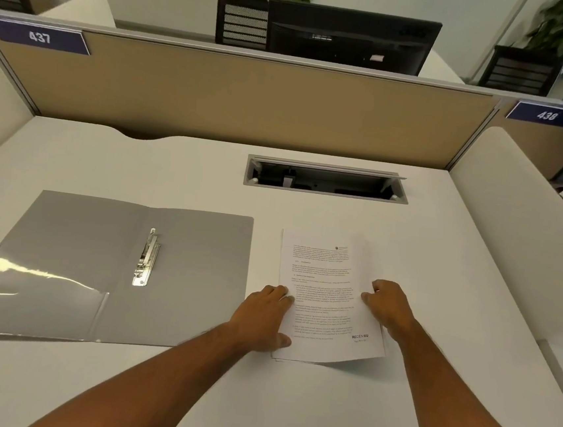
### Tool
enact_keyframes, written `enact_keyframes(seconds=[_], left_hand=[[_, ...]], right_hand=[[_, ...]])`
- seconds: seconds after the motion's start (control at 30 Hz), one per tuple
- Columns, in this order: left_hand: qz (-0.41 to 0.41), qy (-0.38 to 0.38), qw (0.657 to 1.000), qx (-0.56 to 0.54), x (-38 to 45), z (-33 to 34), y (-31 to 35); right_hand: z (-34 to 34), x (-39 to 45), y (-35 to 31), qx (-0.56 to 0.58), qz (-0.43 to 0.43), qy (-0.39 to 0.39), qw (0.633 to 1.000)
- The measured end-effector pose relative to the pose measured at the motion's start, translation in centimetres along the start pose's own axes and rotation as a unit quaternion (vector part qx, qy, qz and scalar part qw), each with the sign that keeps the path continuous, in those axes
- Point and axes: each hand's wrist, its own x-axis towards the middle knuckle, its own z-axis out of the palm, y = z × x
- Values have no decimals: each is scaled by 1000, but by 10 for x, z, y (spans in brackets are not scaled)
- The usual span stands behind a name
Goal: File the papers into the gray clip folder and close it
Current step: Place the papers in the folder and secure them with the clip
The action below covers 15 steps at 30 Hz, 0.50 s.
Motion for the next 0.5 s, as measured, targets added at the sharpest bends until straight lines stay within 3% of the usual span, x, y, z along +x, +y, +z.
enact_keyframes(seconds=[0.13,0.23,0.4,0.5], left_hand=[[-11,24,997,-76,-4,-11,-11],[-52,121,980,-150,-10,-27,-28],[-180,326,893,-254,-25,-66,-83],[-276,377,837,-284,-38,-81,-124]], right_hand=[[-3,-4,0,82,-2,-3,997],[-3,-10,-2,171,-1,-14,985],[24,-18,-27,241,-9,-38,970],[59,-28,-48,258,-14,-68,964]])
